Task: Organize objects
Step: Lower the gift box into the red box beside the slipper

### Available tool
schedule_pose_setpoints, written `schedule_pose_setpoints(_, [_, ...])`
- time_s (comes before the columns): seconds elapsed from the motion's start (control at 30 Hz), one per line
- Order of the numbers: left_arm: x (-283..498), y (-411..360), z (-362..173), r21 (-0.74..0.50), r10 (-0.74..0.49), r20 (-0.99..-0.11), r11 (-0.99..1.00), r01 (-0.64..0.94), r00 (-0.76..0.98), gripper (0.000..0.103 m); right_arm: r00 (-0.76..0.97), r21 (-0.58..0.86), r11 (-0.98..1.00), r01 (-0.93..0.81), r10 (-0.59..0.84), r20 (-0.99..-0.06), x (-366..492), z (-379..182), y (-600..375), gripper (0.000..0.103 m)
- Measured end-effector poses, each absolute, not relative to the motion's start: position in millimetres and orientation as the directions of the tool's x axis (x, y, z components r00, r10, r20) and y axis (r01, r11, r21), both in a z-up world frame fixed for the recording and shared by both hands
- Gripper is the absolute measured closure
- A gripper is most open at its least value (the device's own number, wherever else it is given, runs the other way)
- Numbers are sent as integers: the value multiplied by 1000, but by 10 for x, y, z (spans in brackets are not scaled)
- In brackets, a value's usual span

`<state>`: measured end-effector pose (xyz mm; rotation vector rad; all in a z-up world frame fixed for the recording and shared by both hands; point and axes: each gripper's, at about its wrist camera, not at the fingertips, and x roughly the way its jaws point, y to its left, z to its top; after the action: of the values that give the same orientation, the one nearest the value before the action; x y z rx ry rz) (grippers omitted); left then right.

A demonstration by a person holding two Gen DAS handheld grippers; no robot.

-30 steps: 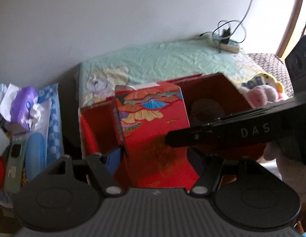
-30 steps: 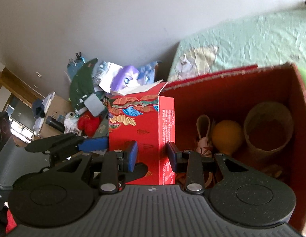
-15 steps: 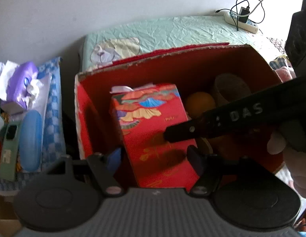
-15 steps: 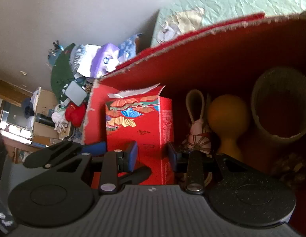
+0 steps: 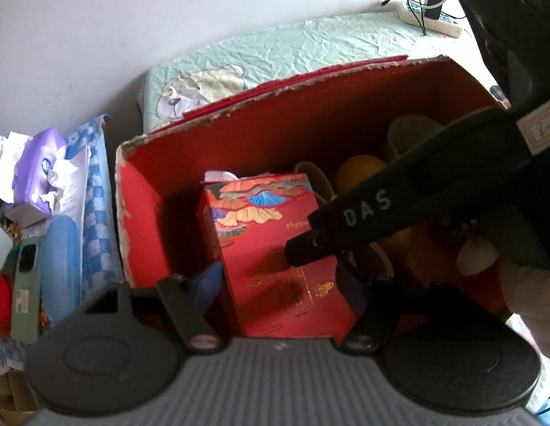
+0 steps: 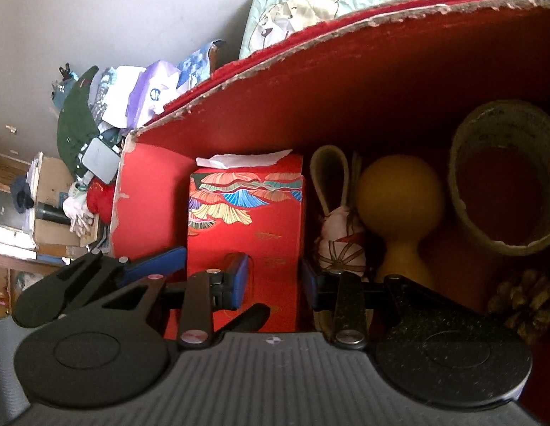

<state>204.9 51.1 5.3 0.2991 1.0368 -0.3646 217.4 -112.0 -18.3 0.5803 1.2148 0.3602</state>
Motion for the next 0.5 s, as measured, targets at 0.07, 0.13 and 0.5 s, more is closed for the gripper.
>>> schedule_pose_setpoints(0.07, [2049, 522, 62, 67, -155, -874, 901, 429, 461, 31, 320, 584, 811, 32, 546, -774, 2177, -172, -1102, 67])
schedule_pose_setpoints(0.13, [2052, 513, 64, 75, -148, -873, 900, 428, 464, 31, 321, 572, 820, 18, 537, -780, 2184, -160, -1079, 67])
schedule_pose_setpoints(0.5, [2064, 470, 61, 79, -139, -875, 904, 420, 465, 29, 336, 549, 836, -6, 518, -786, 2206, -141, -1016, 67])
